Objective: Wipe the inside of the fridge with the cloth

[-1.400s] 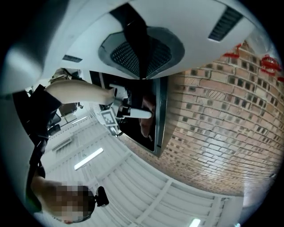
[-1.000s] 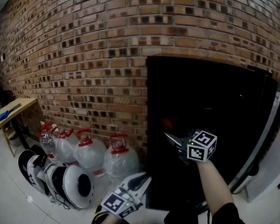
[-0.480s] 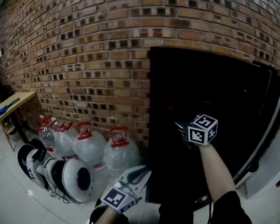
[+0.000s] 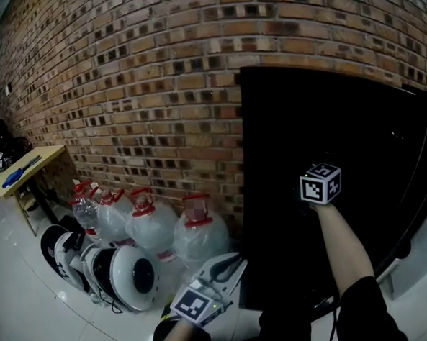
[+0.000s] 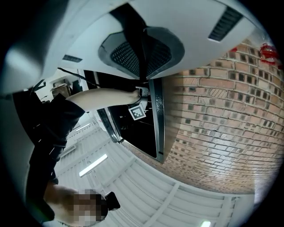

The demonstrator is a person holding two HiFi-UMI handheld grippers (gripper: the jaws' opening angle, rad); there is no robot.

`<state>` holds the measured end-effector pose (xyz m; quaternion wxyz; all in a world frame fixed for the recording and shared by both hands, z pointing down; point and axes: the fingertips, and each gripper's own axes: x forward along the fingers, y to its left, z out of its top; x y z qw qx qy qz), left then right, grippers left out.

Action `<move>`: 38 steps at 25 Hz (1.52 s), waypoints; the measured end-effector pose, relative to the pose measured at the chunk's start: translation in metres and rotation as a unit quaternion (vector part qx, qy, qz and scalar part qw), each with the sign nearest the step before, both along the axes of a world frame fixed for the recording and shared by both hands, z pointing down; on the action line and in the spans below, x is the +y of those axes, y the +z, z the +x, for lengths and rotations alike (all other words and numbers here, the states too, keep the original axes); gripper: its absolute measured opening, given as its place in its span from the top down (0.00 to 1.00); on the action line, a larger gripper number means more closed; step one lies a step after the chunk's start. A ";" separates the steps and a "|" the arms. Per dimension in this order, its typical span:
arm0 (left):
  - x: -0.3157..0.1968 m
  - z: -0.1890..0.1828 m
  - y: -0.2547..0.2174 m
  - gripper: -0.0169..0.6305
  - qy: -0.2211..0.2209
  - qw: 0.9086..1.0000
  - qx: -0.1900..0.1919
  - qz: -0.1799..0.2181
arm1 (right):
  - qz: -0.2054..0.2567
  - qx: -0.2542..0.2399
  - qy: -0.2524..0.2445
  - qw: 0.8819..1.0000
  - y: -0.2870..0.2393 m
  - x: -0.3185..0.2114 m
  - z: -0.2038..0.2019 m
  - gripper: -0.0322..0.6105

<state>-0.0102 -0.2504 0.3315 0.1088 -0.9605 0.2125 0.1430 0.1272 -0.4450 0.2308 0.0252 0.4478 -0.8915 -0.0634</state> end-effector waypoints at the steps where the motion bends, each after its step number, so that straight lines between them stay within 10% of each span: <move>1: -0.002 0.000 -0.001 0.90 0.000 1.000 0.001 0.000 | 0.001 0.005 0.003 1.000 -0.002 -0.004 0.001 0.76; 31: -0.011 -0.015 -0.025 0.90 -0.025 0.999 0.030 -0.012 | -0.028 -0.059 0.113 0.991 -0.006 -0.090 0.051 0.76; 38: -0.007 -0.004 -0.021 0.90 -0.011 0.999 0.033 -0.013 | -0.037 -0.005 0.093 0.995 0.008 -0.049 0.041 0.76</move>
